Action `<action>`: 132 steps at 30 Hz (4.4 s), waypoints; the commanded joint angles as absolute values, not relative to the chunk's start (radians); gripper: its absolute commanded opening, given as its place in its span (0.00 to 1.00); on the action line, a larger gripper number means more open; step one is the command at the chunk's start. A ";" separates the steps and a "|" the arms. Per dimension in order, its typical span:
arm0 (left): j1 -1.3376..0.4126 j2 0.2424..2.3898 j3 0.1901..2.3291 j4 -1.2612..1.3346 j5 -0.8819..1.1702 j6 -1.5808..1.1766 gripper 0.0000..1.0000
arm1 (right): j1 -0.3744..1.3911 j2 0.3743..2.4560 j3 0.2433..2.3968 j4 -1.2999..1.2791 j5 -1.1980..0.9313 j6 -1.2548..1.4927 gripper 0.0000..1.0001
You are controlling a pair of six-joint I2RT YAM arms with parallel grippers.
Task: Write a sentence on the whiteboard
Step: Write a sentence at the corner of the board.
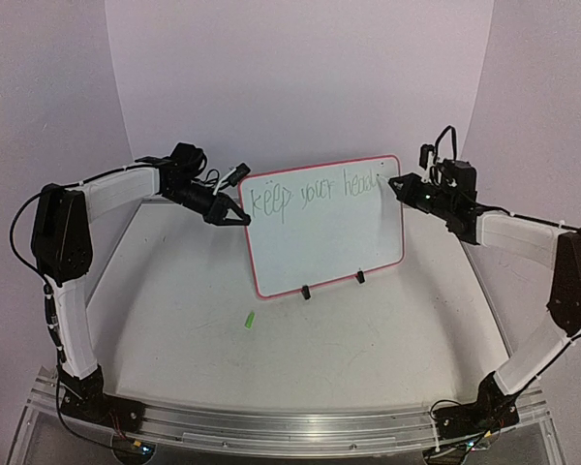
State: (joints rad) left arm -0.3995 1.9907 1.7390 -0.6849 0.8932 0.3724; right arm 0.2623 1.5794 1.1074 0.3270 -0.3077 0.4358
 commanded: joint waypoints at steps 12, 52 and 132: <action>-0.410 1.975 1.775 -0.692 0.871 0.407 0.00 | 0.262 1.258 1.062 0.217 -0.592 0.342 0.00; -0.431 1.964 1.700 -0.674 0.872 0.401 0.00 | 0.755 1.797 1.220 0.251 -0.462 0.276 0.00; -0.431 1.958 1.694 -0.666 0.858 0.401 0.00 | 0.747 1.877 1.196 0.382 -0.324 0.385 0.00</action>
